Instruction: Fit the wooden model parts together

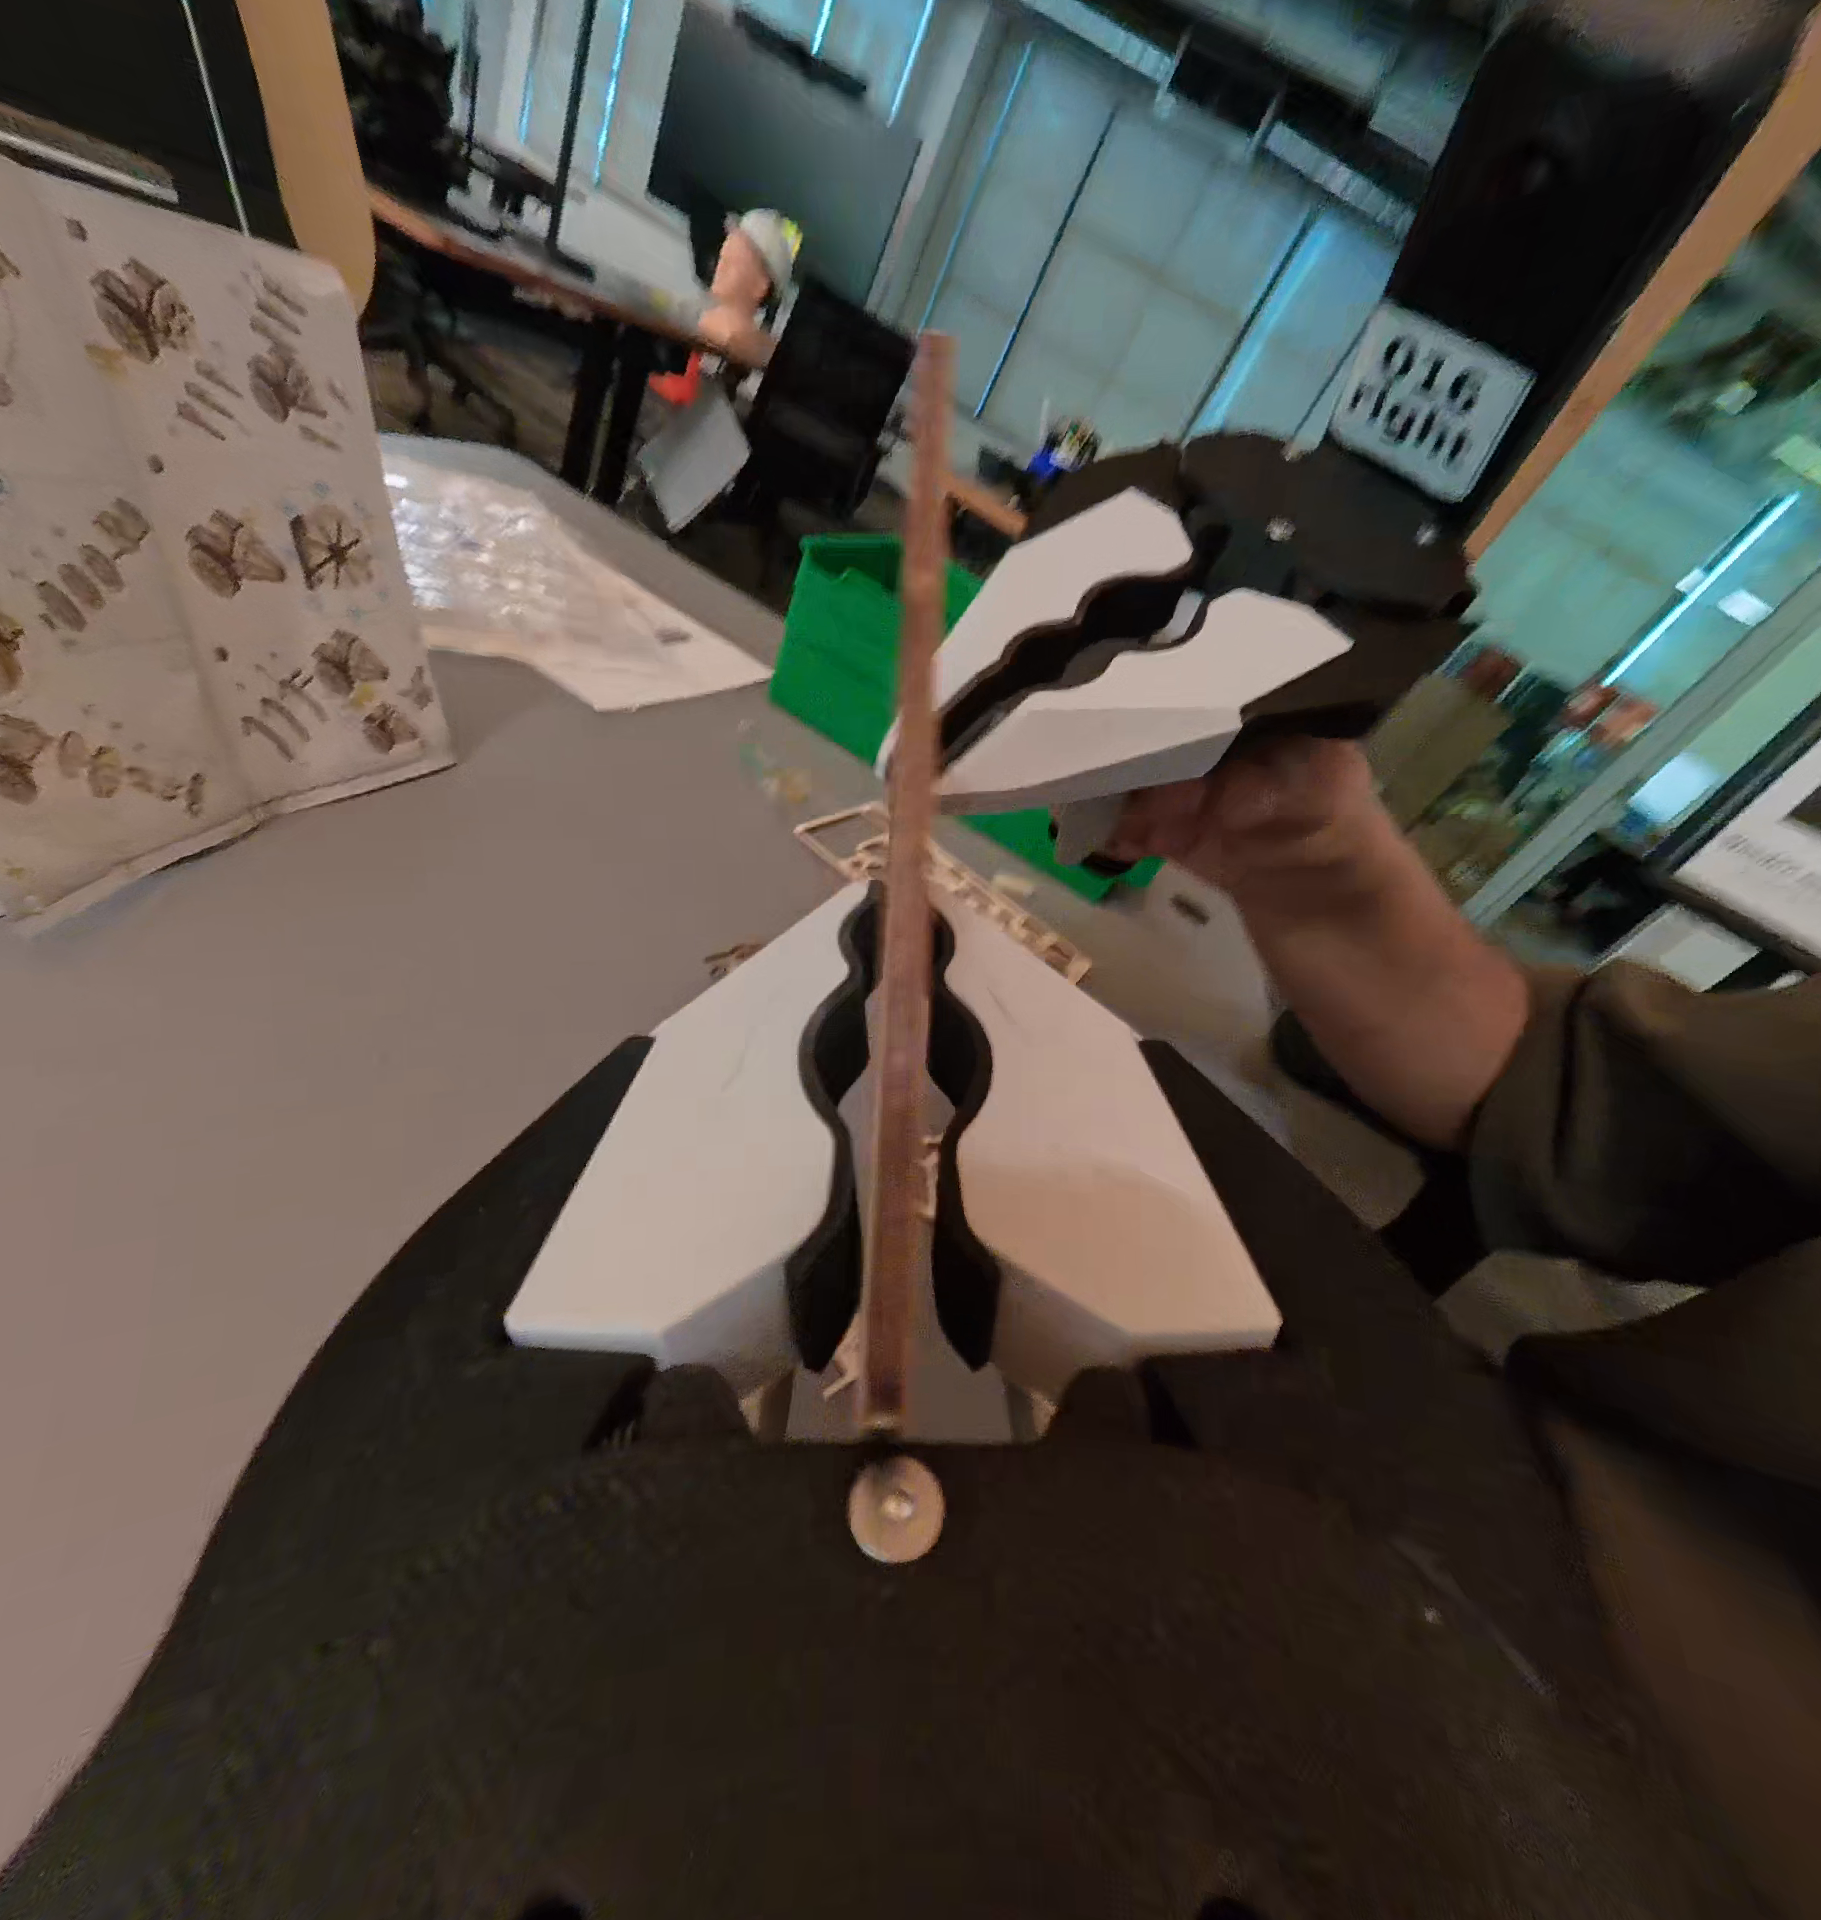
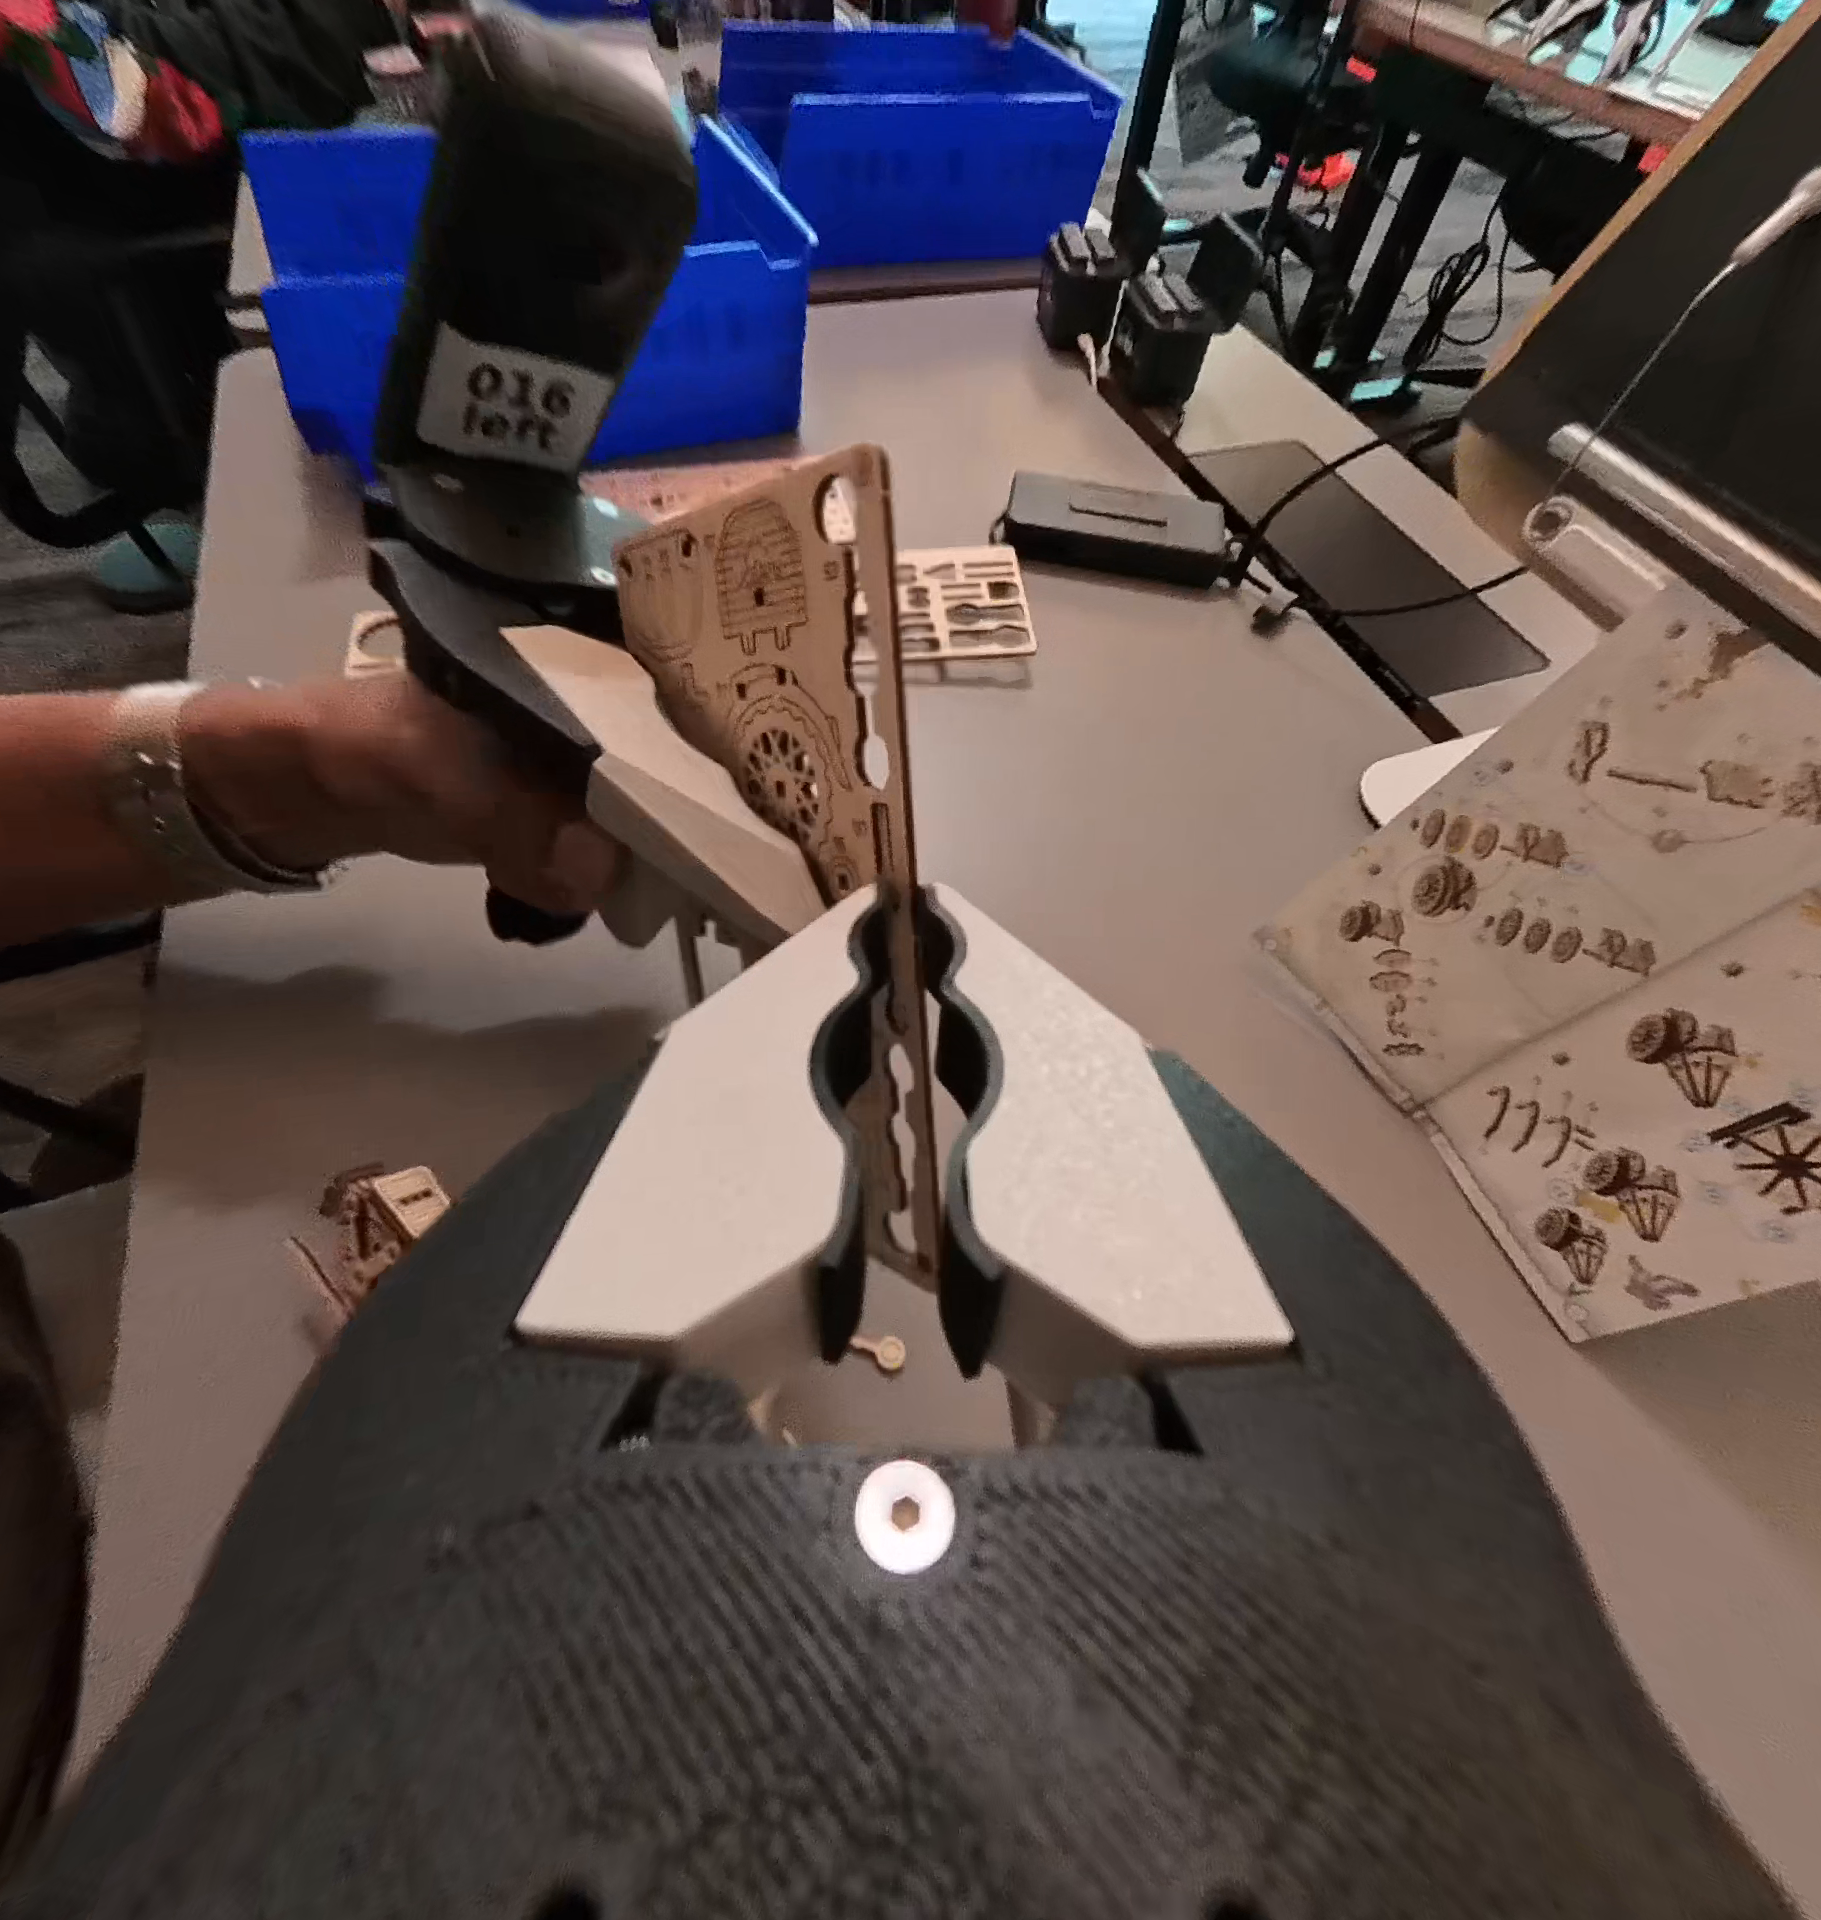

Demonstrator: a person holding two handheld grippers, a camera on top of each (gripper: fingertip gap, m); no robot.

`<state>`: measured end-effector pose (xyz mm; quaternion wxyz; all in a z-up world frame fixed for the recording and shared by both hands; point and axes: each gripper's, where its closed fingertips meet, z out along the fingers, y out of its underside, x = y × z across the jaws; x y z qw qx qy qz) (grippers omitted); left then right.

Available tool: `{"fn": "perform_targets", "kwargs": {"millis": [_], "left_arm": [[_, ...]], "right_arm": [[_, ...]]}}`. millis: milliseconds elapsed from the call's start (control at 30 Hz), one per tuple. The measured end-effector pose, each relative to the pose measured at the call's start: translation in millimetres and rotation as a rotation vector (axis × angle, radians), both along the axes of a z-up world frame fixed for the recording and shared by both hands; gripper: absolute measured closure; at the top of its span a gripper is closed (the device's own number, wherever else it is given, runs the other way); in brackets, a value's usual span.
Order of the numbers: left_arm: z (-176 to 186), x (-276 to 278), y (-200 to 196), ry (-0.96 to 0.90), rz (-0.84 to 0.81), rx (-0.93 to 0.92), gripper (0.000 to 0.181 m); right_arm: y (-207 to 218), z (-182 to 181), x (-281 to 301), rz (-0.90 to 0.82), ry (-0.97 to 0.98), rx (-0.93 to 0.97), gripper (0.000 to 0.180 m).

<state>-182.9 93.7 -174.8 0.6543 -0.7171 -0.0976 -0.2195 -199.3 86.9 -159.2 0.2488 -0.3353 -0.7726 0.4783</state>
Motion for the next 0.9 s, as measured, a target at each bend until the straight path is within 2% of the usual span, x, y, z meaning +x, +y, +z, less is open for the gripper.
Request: {"fn": "perform_targets", "kwargs": {"millis": [33,267,467,567,767,900], "left_arm": [[4.5,-0.4,-0.5,-0.034,-0.004,0.034,0.180],[11.5,0.4,-0.8,-0.101,-0.020,0.103,0.180],[18.5,-8.0,-9.8,-0.186,-0.037,0.147,0.180],[17.8,-11.9,-10.6,-0.183,-0.016,0.135,0.181],[14.7,-9.5,-7.0,-0.154,-0.004,0.107,0.180],[19.4,-9.5,-8.8,-0.189,-0.018,0.140,0.181]], "right_arm": [[-0.5,3.2,1.1,0.003,-0.005,-0.025,0.176],[0.1,7.8,0.3,0.019,-0.067,-0.192,0.176],[4.2,37.1,9.2,0.106,-0.078,-0.416,0.169],[8.0,26.2,8.8,0.087,-0.092,-0.308,0.169],[1.6,9.2,1.4,0.028,-0.001,-0.062,0.167],[-0.9,3.5,2.9,0.042,-0.024,-0.039,0.166]]}}
